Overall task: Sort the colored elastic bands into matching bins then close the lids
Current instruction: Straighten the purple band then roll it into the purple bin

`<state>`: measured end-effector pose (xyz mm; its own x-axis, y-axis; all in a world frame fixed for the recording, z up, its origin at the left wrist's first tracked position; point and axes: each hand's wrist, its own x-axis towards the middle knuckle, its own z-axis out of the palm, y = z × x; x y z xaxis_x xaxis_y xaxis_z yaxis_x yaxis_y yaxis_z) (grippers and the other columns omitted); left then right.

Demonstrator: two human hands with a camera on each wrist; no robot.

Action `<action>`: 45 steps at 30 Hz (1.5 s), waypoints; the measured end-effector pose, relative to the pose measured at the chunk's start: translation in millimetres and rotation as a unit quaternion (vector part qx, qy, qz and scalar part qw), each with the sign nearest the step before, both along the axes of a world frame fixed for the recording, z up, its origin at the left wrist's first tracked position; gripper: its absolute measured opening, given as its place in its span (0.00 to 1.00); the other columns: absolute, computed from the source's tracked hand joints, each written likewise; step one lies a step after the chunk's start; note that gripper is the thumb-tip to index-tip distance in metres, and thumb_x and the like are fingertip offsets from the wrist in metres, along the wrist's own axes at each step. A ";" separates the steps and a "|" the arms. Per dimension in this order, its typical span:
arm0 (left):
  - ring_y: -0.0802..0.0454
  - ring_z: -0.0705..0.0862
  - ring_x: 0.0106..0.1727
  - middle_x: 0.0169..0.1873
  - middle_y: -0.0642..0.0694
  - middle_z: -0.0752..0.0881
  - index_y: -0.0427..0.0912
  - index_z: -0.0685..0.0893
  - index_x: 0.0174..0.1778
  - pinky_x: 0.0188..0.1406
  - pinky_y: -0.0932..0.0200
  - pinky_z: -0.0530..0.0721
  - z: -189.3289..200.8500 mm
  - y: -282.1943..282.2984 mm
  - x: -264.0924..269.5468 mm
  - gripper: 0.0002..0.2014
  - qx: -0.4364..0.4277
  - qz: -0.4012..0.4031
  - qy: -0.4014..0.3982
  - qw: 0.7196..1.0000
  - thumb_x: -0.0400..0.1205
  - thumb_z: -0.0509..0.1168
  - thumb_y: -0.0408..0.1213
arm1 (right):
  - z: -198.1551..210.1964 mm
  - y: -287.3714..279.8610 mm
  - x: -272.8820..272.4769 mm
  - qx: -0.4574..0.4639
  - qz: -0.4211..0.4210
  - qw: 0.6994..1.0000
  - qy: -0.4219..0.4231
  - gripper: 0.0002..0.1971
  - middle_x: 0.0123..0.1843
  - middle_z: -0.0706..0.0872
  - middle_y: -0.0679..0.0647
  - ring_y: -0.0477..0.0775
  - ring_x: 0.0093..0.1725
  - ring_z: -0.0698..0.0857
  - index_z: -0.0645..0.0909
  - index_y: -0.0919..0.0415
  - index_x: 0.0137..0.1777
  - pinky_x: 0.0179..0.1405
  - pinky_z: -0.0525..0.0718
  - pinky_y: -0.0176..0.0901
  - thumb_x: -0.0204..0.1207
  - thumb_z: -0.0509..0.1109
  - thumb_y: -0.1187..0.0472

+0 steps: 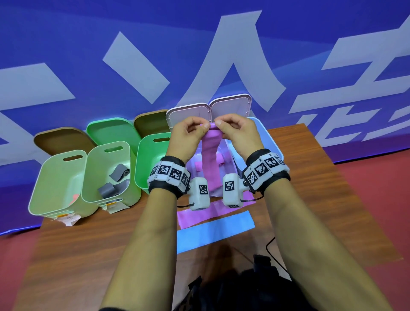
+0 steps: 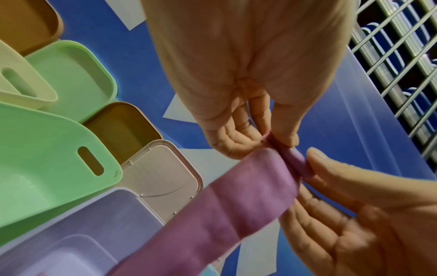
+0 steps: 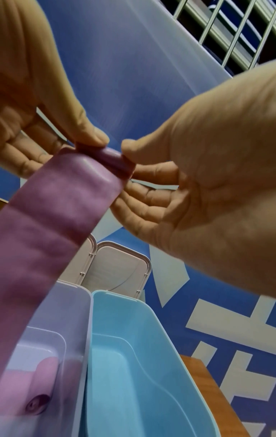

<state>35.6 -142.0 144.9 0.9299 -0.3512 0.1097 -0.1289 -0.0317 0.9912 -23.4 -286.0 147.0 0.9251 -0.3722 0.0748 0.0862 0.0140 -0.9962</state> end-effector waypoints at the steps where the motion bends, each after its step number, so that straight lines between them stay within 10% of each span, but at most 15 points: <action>1: 0.47 0.86 0.47 0.44 0.37 0.89 0.43 0.87 0.43 0.58 0.43 0.85 0.4 0.2 -0.5 0.05 -0.002 0.002 -0.002 1.000 0.81 0.70 0.28 | -0.2 0.6 -0.2 -0.004 0.001 1.000 -0.001 0.04 0.44 0.90 0.59 0.54 0.46 0.89 0.87 0.62 0.48 0.55 0.90 0.51 0.80 0.72 0.70; 10: 0.58 0.83 0.37 0.35 0.48 0.87 0.39 0.87 0.45 0.47 0.57 0.85 -4.4 -1.0 -5.7 0.07 0.019 0.003 0.016 1.000 0.85 0.67 0.36 | -1.6 -0.7 0.9 -0.010 -0.017 1.000 -0.001 0.05 0.49 0.91 0.66 0.65 0.53 0.89 0.88 0.62 0.49 0.62 0.87 0.57 0.75 0.75 0.70; 15: 0.48 0.86 0.46 0.44 0.36 0.89 0.42 0.87 0.44 0.56 0.45 0.86 -5.0 0.2 -3.3 0.02 0.002 0.002 0.008 1.000 0.82 0.70 0.32 | -3.0 1.0 -1.3 0.018 0.012 1.000 -0.002 0.03 0.46 0.90 0.61 0.55 0.48 0.89 0.86 0.63 0.49 0.56 0.89 0.50 0.80 0.72 0.69; 24: 0.55 0.84 0.41 0.36 0.48 0.87 0.39 0.87 0.44 0.49 0.53 0.87 -4.6 -2.0 -8.6 0.08 0.011 0.000 0.035 0.999 0.86 0.66 0.37 | -3.8 0.2 0.1 -0.005 -0.013 1.000 -0.001 0.07 0.52 0.91 0.67 0.58 0.52 0.88 0.87 0.65 0.52 0.61 0.88 0.52 0.76 0.73 0.73; 45: 0.49 0.86 0.45 0.43 0.39 0.89 0.38 0.87 0.48 0.57 0.44 0.85 -6.3 -1.1 -2.4 0.03 0.014 0.003 0.008 1.000 0.84 0.67 0.30 | -2.8 0.3 2.9 0.005 0.000 1.000 0.012 0.06 0.46 0.89 0.61 0.53 0.48 0.88 0.87 0.68 0.54 0.56 0.89 0.49 0.78 0.73 0.70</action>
<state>33.2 -143.1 138.6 0.9337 -0.3478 0.0845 -0.1119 -0.0593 0.9920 -20.5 -285.7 144.2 0.9269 -0.3721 0.0485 0.0622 0.0250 -0.9977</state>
